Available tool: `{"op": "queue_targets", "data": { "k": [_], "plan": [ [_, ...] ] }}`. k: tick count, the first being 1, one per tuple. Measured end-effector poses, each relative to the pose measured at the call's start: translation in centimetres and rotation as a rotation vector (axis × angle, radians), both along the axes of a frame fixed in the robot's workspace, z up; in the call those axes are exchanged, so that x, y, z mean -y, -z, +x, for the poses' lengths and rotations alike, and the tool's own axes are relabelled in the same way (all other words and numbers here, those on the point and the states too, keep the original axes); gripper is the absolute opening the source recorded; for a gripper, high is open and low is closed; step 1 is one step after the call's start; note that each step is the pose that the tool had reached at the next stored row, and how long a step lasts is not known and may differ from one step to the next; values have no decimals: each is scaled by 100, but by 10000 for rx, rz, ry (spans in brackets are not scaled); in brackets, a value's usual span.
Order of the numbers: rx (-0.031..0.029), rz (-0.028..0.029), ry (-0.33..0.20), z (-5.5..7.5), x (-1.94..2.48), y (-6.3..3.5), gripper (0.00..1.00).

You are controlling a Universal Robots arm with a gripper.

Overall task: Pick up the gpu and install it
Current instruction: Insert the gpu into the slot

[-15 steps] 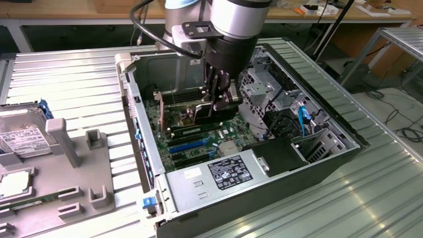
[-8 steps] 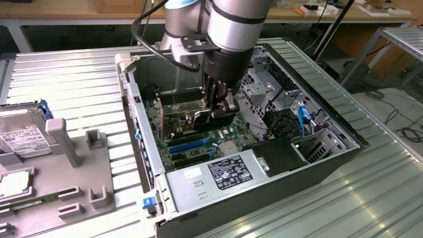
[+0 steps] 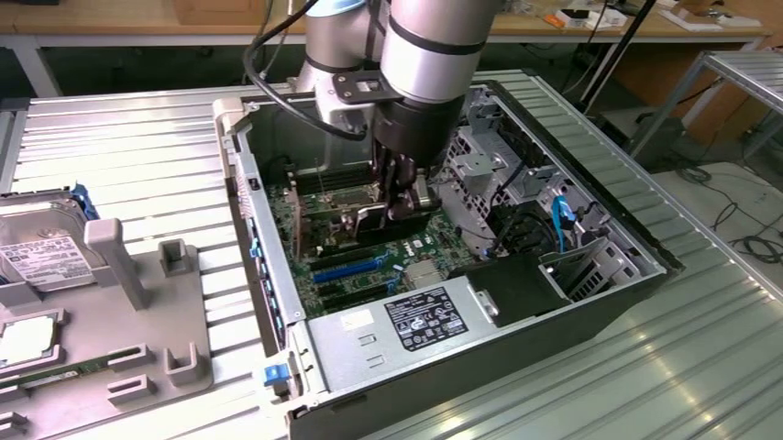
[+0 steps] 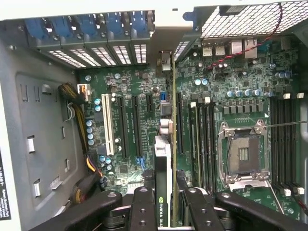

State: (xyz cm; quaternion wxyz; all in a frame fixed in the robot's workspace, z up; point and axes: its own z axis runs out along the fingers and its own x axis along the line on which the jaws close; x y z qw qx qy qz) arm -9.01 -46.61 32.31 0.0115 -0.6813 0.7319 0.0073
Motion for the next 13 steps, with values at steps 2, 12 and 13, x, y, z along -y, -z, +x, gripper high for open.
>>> {"op": "queue_targets", "data": {
  "k": [2,12,13],
  "plan": [
    [83,0,-23,-37,-17,35,27],
    [233,9,-139,-81,-17,161,27],
    [243,10,-139,-101,-17,175,27]
  ]
}}
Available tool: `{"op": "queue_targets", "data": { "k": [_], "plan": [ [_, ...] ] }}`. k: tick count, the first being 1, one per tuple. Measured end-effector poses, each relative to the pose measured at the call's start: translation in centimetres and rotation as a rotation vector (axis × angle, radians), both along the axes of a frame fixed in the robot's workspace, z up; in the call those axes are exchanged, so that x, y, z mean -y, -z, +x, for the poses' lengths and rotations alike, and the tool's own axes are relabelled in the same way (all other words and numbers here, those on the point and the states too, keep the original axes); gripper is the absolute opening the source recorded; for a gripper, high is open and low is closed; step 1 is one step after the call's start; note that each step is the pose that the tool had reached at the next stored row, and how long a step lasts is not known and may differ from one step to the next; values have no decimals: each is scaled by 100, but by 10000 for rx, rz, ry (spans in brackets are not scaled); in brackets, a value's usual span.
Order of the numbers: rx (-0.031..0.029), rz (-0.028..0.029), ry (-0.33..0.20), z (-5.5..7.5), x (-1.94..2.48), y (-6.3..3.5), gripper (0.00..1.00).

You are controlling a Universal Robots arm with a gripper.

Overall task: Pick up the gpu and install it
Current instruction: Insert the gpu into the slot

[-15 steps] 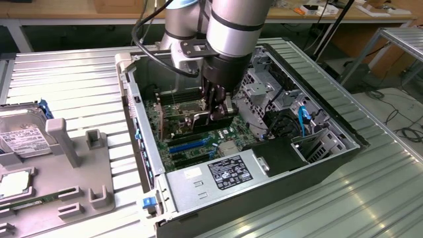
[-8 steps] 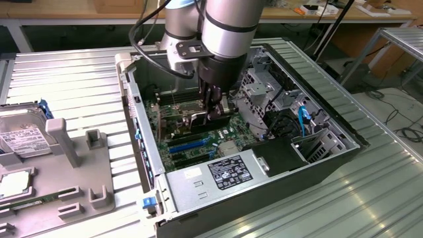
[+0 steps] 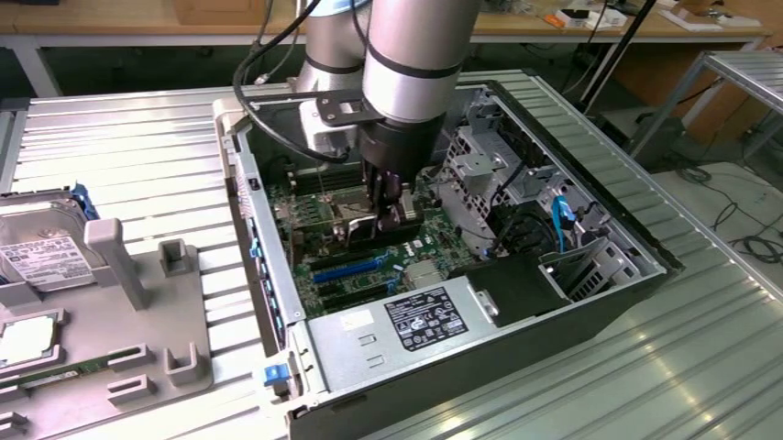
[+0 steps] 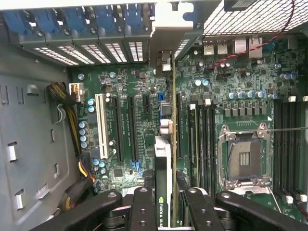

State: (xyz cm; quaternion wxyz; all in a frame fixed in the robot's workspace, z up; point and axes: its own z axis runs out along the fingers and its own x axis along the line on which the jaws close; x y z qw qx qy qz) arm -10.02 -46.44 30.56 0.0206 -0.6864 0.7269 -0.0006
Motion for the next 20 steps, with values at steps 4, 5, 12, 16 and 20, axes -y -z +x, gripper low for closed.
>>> {"op": "queue_targets", "data": {
  "k": [4,5,12,16,20],
  "plan": [
    [47,1,-2,-69,0,79,27],
    [48,-1,-4,-69,1,96,27],
    [54,0,-4,-69,0,203,27],
    [65,-4,-6,-74,-4,239,27],
    [78,-31,-28,-85,-3,279,27]
  ]
}}
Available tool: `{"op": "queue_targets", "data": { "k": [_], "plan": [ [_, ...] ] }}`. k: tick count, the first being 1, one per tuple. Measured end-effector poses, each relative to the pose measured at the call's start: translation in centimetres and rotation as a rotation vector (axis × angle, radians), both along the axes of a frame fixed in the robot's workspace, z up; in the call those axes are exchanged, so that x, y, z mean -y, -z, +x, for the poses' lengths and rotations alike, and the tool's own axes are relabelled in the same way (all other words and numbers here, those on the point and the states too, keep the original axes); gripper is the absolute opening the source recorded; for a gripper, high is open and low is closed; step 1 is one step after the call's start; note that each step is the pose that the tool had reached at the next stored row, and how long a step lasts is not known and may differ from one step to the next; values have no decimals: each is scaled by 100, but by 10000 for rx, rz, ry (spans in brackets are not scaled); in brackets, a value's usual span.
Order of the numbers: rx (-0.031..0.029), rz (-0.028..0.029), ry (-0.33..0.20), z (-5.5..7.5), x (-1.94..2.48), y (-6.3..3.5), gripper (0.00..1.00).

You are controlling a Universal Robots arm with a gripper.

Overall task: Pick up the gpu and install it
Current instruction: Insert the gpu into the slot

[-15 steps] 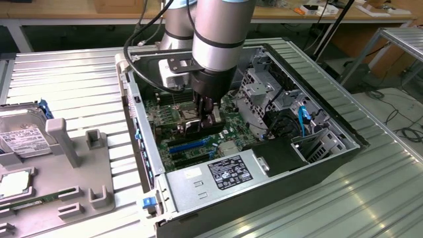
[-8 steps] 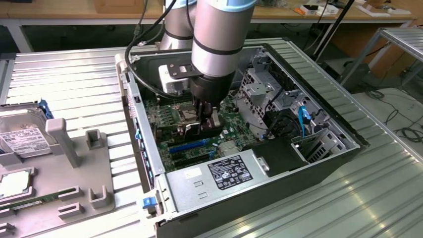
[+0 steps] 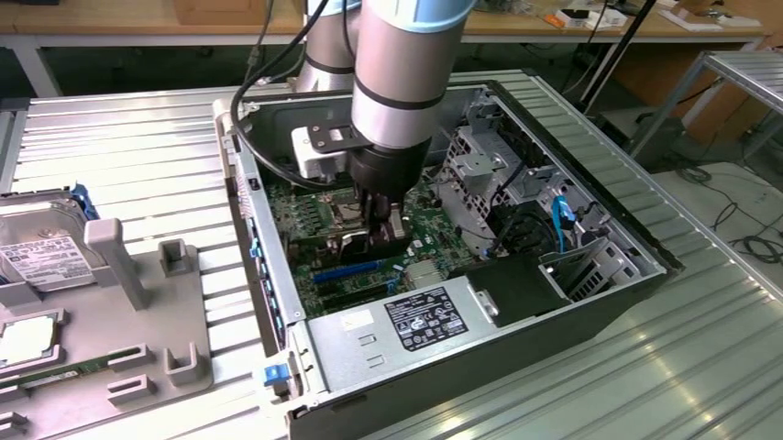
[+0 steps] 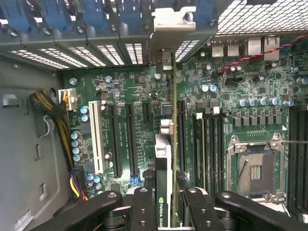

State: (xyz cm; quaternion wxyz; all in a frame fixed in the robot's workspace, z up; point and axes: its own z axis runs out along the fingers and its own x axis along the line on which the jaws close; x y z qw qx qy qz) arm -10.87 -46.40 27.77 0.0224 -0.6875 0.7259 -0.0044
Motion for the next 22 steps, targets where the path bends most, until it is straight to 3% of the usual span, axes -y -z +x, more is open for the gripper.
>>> {"op": "queue_targets", "data": {
  "k": [2,5,7,9,22],
  "plan": [
    [-1,-33,-62,-9,0,10,27],
    [6,-36,-136,-45,0,14,27],
    [95,-35,-135,-69,-1,20,27],
    [128,-34,-135,-74,-3,22,27],
    [138,-21,-135,-81,-6,162,27]
  ]
}}
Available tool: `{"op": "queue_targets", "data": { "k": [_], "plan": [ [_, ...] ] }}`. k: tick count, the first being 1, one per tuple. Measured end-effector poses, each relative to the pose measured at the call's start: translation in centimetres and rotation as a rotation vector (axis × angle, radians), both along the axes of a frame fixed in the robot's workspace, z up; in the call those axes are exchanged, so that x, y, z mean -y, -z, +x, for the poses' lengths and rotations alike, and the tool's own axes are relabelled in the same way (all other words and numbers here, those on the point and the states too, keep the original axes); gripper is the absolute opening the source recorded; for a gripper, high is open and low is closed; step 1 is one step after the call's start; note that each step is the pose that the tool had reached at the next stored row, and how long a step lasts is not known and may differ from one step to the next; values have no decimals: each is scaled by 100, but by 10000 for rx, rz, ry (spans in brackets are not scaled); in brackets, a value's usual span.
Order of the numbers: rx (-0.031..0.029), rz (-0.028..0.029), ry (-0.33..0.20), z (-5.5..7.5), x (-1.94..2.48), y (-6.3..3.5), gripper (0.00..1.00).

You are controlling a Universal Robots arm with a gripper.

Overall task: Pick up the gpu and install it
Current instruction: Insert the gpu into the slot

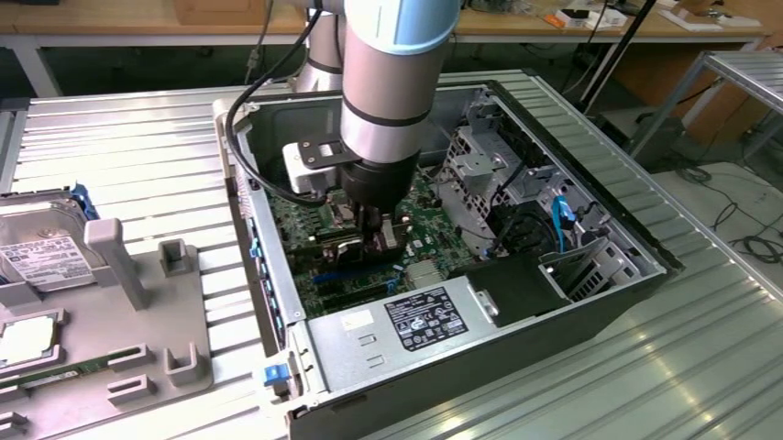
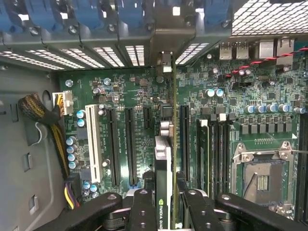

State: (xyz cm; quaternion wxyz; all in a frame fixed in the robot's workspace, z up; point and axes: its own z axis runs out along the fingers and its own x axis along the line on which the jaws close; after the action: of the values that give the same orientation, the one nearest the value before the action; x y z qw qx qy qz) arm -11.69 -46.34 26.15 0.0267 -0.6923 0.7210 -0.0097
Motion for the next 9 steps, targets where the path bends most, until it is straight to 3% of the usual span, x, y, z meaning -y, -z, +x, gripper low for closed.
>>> {"op": "queue_targets", "data": {
  "k": [9],
  "plan": [
    [-1,-1,0,-4,-11,5,27]
  ]
}}
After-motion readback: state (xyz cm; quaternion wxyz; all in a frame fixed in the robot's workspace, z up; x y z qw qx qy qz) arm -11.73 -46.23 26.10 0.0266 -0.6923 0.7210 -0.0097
